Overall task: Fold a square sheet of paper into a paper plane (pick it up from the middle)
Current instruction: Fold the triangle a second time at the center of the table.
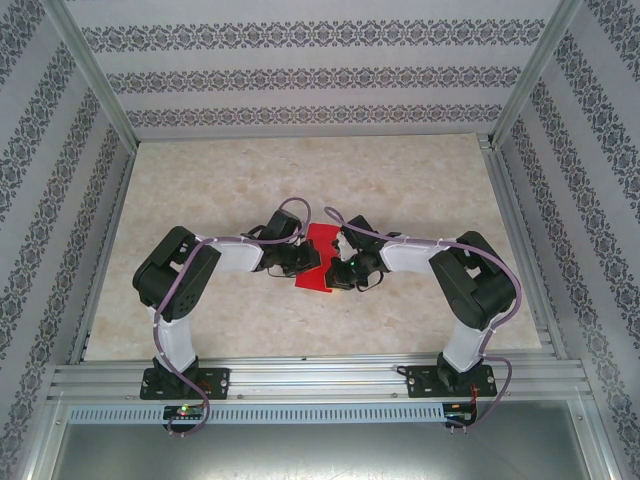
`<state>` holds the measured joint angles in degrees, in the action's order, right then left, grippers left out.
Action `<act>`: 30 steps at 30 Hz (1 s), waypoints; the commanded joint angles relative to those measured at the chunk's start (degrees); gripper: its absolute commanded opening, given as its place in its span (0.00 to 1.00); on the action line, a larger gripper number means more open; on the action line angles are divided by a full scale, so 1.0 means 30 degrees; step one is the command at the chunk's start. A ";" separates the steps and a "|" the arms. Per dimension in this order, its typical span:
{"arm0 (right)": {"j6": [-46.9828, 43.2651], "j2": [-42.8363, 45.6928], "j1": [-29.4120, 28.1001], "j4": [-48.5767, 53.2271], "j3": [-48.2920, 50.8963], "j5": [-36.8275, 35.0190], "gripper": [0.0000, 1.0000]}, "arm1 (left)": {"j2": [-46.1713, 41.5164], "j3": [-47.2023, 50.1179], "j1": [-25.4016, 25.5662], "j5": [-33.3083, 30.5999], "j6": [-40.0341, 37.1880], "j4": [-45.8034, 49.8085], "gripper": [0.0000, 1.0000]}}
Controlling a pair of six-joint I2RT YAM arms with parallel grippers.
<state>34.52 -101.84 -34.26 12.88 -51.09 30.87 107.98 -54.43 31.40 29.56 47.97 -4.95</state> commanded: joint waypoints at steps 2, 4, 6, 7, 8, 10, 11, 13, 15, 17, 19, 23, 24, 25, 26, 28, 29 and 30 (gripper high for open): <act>-0.0703 -0.1092 0.0124 0.1933 0.0875 -0.1678 0.00 | 0.0128 0.0034 -0.1054 -0.2607 -0.2466 0.2973 0.07; -0.0888 -0.1182 0.0197 0.2245 0.0925 -0.1878 0.00 | 0.0238 0.0035 -0.1511 -0.3070 -0.2964 0.3215 0.07; -0.0951 -0.1179 0.0201 0.2209 0.1045 -0.1960 0.00 | 0.0277 0.0183 -0.2011 -0.3113 -0.3207 0.3066 0.08; -0.0946 -0.1203 0.0207 0.2208 0.1082 -0.1942 0.00 | 0.0327 0.0160 -0.2294 -0.3038 -0.3422 0.3072 0.08; -0.0954 -0.1209 0.0200 0.2177 0.1091 -0.1941 0.00 | 0.0326 0.0080 -0.2542 -0.3010 -0.3605 0.3111 0.08; -0.0895 -0.1260 0.0220 0.2052 0.1194 -0.1914 0.00 | 0.0278 -0.0239 -0.3084 -0.2949 -0.4205 0.3395 0.09; -0.0902 -0.1267 0.0200 0.2034 0.1186 -0.1888 0.00 | 0.0260 -0.0384 -0.3316 -0.2966 -0.4427 0.3532 0.10; -0.0887 -0.1245 0.0201 0.1991 0.1211 -0.1840 0.00 | 0.0228 -0.0777 -0.3886 -0.2811 -0.4873 0.3742 0.11; -0.0956 -0.1238 0.0200 0.2057 0.1253 -0.1800 0.00 | 0.0202 -0.1115 -0.4307 -0.2437 -0.5203 0.3812 0.13; -0.0966 -0.1238 0.0201 0.2090 0.1255 -0.1754 0.00 | 0.0130 -0.1502 -0.4594 -0.2325 -0.5490 0.4008 0.14; -0.0937 -0.1209 0.0207 0.2011 0.1244 -0.1658 0.00 | -0.0124 -0.1903 -0.4695 -0.2340 -0.5675 0.4384 0.15; -0.0816 -0.1037 0.0170 0.1899 0.1197 -0.1386 0.00 | -0.1556 -0.1215 -0.4644 -0.1551 -0.5044 0.3696 0.17; -0.0807 -0.1006 0.0156 0.1889 0.1175 -0.1358 0.00 | -0.2020 -0.0884 -0.4566 -0.1261 -0.4809 0.3305 0.18; -0.0787 -0.0960 0.0143 0.1903 0.1136 -0.1328 0.00 | -0.2515 -0.0500 -0.4360 -0.1051 -0.4494 0.2893 0.19; -0.0774 -0.0920 0.0141 0.1909 0.1124 -0.1298 0.00 | -0.3008 -0.0112 -0.4049 -0.0875 -0.4110 0.2506 0.19; -0.0730 -0.0878 0.0143 0.1901 0.1100 -0.1286 0.00 | -0.3486 0.0435 -0.3407 -0.0538 -0.3420 0.1677 0.19; -0.0699 -0.0886 0.0141 0.1887 0.1096 -0.1259 0.00 | -0.3579 0.0611 -0.2995 -0.0481 -0.3037 0.1300 0.18; -0.0697 -0.0851 0.0142 0.1886 0.1147 -0.1242 0.00 | -0.3578 0.0749 -0.2621 -0.0457 -0.2703 0.0952 0.18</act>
<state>32.84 -102.48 -33.87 9.52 -50.83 30.46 98.61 -53.78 20.51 26.48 36.42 2.50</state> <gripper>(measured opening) 0.039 0.179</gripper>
